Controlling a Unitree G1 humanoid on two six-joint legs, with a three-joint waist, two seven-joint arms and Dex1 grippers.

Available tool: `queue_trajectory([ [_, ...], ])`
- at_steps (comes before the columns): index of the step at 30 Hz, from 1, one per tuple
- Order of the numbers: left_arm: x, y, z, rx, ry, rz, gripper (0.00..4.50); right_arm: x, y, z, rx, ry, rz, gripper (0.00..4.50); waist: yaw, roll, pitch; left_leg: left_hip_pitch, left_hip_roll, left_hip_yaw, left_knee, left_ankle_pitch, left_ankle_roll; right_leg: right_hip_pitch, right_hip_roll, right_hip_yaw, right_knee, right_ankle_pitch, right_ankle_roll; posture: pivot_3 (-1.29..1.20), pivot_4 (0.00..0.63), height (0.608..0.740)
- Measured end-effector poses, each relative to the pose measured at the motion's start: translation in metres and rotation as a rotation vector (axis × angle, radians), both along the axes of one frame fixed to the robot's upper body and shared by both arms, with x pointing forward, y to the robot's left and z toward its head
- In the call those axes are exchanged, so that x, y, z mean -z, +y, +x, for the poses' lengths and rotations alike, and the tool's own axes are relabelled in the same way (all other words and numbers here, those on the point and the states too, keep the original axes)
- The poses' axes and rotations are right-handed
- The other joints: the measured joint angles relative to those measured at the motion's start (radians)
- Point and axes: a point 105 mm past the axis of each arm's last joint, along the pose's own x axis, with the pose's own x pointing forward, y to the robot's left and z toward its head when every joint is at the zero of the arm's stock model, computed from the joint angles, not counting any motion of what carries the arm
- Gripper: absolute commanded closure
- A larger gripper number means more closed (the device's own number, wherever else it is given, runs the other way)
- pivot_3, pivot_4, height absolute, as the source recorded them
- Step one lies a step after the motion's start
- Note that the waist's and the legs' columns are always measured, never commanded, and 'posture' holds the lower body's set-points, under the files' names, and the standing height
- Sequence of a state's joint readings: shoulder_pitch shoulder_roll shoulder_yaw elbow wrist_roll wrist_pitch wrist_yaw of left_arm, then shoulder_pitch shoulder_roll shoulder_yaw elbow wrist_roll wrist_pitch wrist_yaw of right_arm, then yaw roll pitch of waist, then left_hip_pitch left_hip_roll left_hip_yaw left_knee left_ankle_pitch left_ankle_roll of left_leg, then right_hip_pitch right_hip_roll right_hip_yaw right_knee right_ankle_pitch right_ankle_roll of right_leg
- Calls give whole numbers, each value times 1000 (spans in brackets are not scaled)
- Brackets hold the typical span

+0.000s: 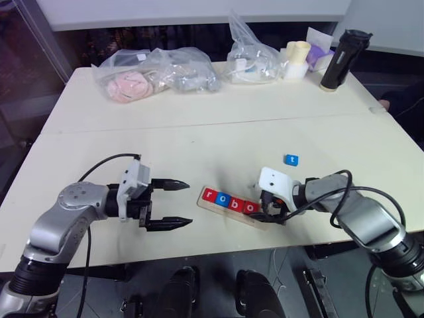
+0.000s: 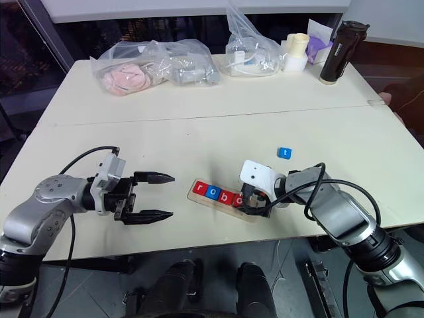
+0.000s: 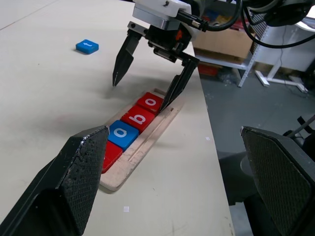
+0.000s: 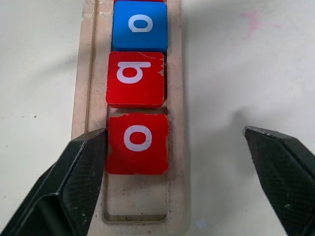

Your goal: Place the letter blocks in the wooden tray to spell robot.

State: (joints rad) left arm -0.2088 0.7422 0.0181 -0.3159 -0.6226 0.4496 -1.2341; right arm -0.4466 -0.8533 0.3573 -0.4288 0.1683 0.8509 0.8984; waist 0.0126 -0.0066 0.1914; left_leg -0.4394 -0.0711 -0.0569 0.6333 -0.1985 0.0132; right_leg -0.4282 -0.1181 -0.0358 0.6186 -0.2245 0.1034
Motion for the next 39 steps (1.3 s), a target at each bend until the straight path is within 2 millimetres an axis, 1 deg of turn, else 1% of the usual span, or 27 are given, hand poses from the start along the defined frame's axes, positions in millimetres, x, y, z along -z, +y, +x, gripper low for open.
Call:
queue_trajectory([
  [14, -1, -1, 1, -2, -3, -2, 0, 0, 0, 3, -80, -39, -28, 41, 0, -1, -1, 1, 0, 0, 1, 0, 0, 1, 0, 0, 0, 0, 0, 0, 150, 725],
  [21, -4, -2, 3, 4, -18, -5, 0, -2, -2, 8, -100, -58, -45, 41, 0, -1, -1, 1, 0, 0, 2, 0, 0, 2, 0, 0, 1, 0, 0, 0, 150, 725],
  [25, -4, -2, 3, 4, -13, -6, 0, -3, -7, 5, -76, -16, -47, 41, 0, -1, -1, 1, 0, 0, 2, 0, 0, 1, 0, 0, 1, 0, 0, 0, 150, 725],
  [28, -2, -1, 4, -1, -6, -9, 0, -11, -3, -1, -72, 15, -5, 41, 0, -1, -1, 1, 0, 0, 2, 0, 0, 1, 0, 0, 1, 0, 0, 0, 150, 725],
  [33, -2, -2, 4, 0, -5, -15, 0, -25, 1, -9, -70, 19, 45, 41, 0, -1, -1, 1, 0, 0, 2, 0, 0, 1, 0, 0, 1, 0, 0, 0, 150, 725],
  [36, -2, -2, 4, 0, -5, -17, 0, -27, -2, -9, -52, 17, 47, 41, 1, -1, -1, 1, 0, 0, 2, 0, 0, 1, -1, 0, 1, 0, 0, 0, 150, 725],
  [39, -3, -2, 5, 2, -7, -17, 0, -23, -14, -7, -23, 4, 7, 41, 2, -1, -1, 0, 0, 0, 2, 0, 0, 1, -1, 0, 0, 0, 0, 0, 150, 725],
])
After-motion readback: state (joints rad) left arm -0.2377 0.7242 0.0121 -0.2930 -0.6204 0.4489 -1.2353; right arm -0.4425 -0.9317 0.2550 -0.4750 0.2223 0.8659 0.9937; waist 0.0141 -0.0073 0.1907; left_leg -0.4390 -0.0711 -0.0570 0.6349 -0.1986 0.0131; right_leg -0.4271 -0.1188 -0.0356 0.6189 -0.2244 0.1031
